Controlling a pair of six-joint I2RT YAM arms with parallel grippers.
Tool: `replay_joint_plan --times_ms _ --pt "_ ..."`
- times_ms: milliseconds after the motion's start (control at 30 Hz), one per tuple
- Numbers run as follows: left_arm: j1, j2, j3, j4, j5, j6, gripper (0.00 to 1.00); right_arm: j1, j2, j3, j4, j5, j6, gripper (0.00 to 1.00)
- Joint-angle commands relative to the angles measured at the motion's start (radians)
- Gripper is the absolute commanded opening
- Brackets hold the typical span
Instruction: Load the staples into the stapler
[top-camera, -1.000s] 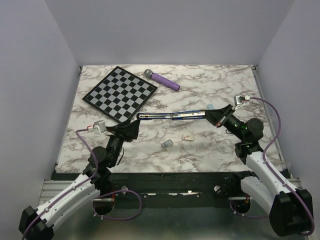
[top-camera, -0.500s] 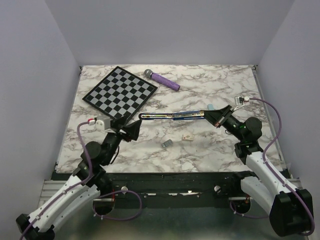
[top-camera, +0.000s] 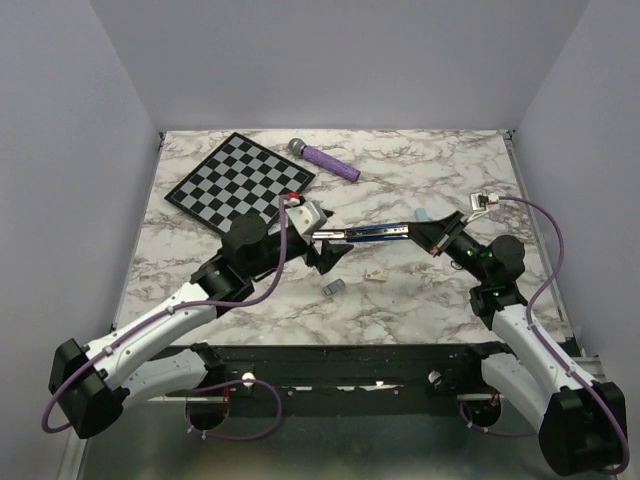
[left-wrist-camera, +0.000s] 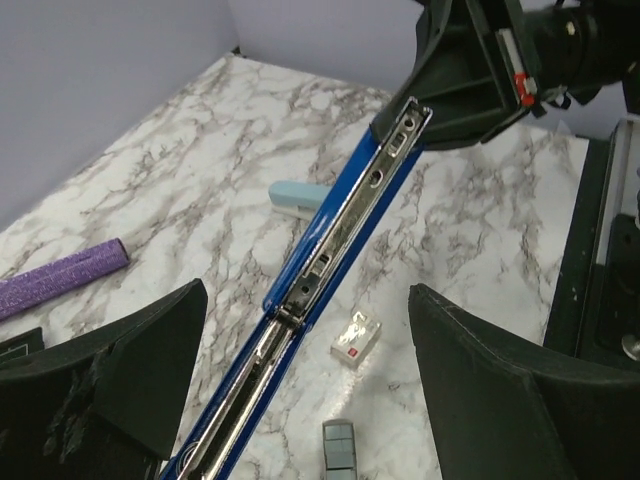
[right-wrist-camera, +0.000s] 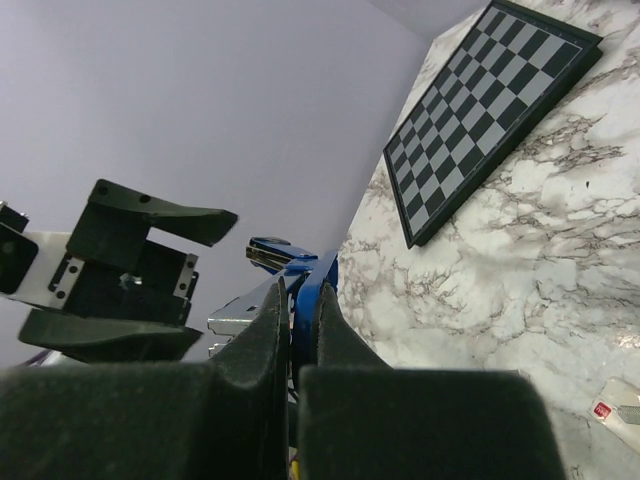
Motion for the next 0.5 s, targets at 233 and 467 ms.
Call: replay_joint_plan --times_ms 233,467 --pt "-0.008 0.058 -0.096 0.039 -0.059 0.198 0.91 -0.003 -0.043 0.041 0.093 -0.047 0.062 0.01" --pt "-0.008 0.092 -0.082 0.016 -0.068 0.267 0.89 -0.003 -0.026 0.038 0.133 -0.076 0.091 0.01"
